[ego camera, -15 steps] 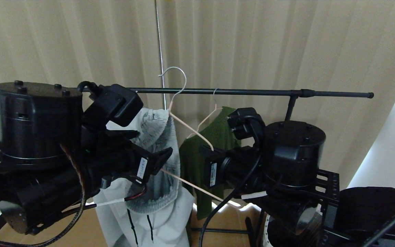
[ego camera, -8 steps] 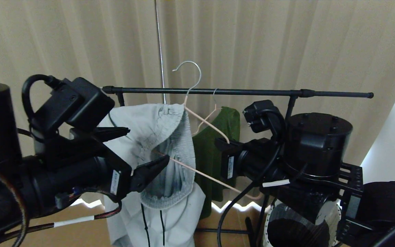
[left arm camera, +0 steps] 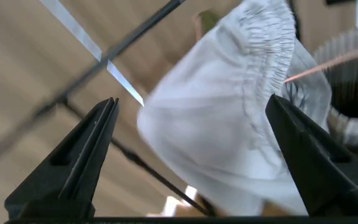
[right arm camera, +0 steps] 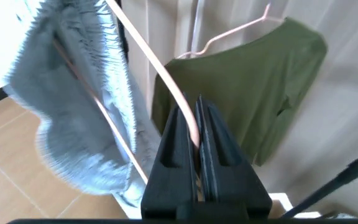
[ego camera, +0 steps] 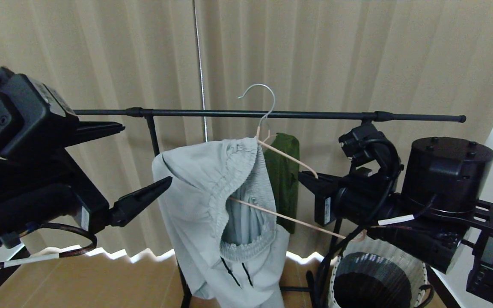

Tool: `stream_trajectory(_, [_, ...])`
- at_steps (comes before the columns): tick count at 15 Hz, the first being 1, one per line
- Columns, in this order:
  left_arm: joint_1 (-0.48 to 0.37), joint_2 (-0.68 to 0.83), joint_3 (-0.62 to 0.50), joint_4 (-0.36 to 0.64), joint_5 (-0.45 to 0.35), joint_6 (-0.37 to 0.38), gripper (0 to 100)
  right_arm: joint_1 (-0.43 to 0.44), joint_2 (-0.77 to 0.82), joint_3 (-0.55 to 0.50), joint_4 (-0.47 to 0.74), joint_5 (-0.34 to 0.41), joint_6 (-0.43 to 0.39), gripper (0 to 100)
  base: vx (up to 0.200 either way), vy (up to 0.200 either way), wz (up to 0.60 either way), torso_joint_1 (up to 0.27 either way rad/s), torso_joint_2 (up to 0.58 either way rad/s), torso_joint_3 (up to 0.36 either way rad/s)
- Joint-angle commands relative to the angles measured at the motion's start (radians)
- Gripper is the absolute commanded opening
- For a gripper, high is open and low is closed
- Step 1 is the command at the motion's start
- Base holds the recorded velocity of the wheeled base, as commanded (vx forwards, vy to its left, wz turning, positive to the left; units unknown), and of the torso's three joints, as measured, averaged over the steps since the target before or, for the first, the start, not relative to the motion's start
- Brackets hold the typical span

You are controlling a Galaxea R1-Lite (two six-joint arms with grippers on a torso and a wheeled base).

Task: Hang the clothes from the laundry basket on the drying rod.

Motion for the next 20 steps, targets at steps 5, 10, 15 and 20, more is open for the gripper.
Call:
stream_trajectory(5, [0.040,0.163,-0.050,-0.002,-0.117,0.096,100,0.007,-0.015,-0.001,-0.002,0.048,-0.010,0,0.000,0.000,0.00,0.000,0.00,0.000])
stream_trajectory(10, [0.066,0.270,-0.077,-0.106,-0.114,0.125,100,0.079,-0.029,0.008,-0.013,0.053,-0.010,0,0.000,0.000,0.00,0.000,0.00,0.000])
stream_trajectory(15, [0.080,0.267,-0.076,-0.109,-0.113,0.151,100,0.118,-0.046,0.038,-0.013,0.070,-0.033,0,0.000,0.000,0.00,0.000,0.00,0.000])
stream_trajectory(20, [0.080,0.264,-0.069,-0.109,-0.114,0.152,0,0.138,-0.052,0.040,-0.015,0.074,-0.034,0,0.000,0.000,0.00,0.000,0.00,0.000])
